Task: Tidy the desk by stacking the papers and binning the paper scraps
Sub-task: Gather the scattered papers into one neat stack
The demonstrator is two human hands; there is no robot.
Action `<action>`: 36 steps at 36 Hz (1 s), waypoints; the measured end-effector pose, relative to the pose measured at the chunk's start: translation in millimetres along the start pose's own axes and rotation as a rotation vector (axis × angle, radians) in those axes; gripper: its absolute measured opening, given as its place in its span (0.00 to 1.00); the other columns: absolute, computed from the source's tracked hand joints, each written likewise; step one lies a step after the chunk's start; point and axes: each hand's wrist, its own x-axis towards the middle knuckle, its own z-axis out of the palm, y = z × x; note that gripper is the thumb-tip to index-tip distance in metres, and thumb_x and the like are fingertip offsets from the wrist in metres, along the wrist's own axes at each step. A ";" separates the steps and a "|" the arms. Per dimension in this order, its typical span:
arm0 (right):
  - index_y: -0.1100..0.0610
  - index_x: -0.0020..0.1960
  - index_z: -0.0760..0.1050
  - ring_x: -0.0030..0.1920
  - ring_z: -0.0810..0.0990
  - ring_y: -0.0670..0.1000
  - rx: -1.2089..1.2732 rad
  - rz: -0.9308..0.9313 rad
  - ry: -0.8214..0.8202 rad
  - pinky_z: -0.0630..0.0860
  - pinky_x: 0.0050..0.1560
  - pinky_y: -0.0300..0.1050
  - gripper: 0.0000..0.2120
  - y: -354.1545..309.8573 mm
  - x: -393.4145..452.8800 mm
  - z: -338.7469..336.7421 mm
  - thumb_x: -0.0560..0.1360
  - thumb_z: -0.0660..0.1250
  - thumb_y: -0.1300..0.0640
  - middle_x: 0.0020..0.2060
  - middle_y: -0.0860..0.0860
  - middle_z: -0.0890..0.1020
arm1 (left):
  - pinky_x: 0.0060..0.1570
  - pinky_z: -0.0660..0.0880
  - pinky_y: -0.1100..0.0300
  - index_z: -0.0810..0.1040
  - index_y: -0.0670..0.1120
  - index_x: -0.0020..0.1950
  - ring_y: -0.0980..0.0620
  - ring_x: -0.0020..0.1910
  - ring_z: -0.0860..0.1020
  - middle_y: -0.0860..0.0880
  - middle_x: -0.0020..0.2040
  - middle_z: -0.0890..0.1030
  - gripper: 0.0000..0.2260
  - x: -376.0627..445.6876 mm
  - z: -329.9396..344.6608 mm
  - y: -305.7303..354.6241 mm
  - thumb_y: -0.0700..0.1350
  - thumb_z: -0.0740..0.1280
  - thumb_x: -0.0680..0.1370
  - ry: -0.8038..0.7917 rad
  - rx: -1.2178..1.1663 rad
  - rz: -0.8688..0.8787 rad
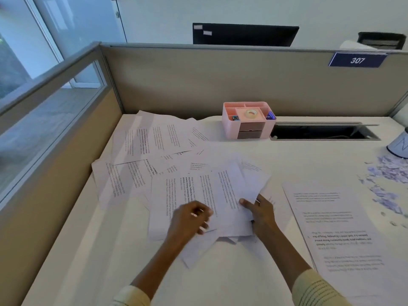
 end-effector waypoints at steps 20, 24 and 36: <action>0.52 0.51 0.79 0.44 0.82 0.46 -0.516 -0.532 -0.444 0.78 0.38 0.36 0.08 -144.0 -21.4 3.7 0.74 0.68 0.61 0.43 0.43 0.84 | 0.50 0.77 0.65 0.71 0.49 0.67 0.52 0.60 0.78 0.52 0.60 0.80 0.37 46.2 -100.0 -3.7 0.56 0.79 0.61 -0.131 -0.187 0.209; 0.55 0.53 0.79 0.43 0.82 0.45 -0.498 -0.555 -0.443 0.77 0.38 0.35 0.09 -149.0 -20.7 -0.2 0.74 0.68 0.63 0.44 0.43 0.84 | 0.52 0.79 0.54 0.71 0.42 0.68 0.43 0.60 0.78 0.43 0.62 0.79 0.28 41.5 -100.3 12.9 0.36 0.72 0.69 -0.177 -0.360 0.319; 0.53 0.53 0.80 0.46 0.81 0.52 -0.260 -0.555 -0.408 0.79 0.42 0.41 0.20 -152.5 -18.2 4.1 0.66 0.74 0.43 0.46 0.49 0.84 | 0.51 0.79 0.40 0.73 0.43 0.64 0.39 0.57 0.79 0.41 0.58 0.79 0.28 34.4 -89.9 45.2 0.41 0.77 0.66 0.016 -0.571 0.336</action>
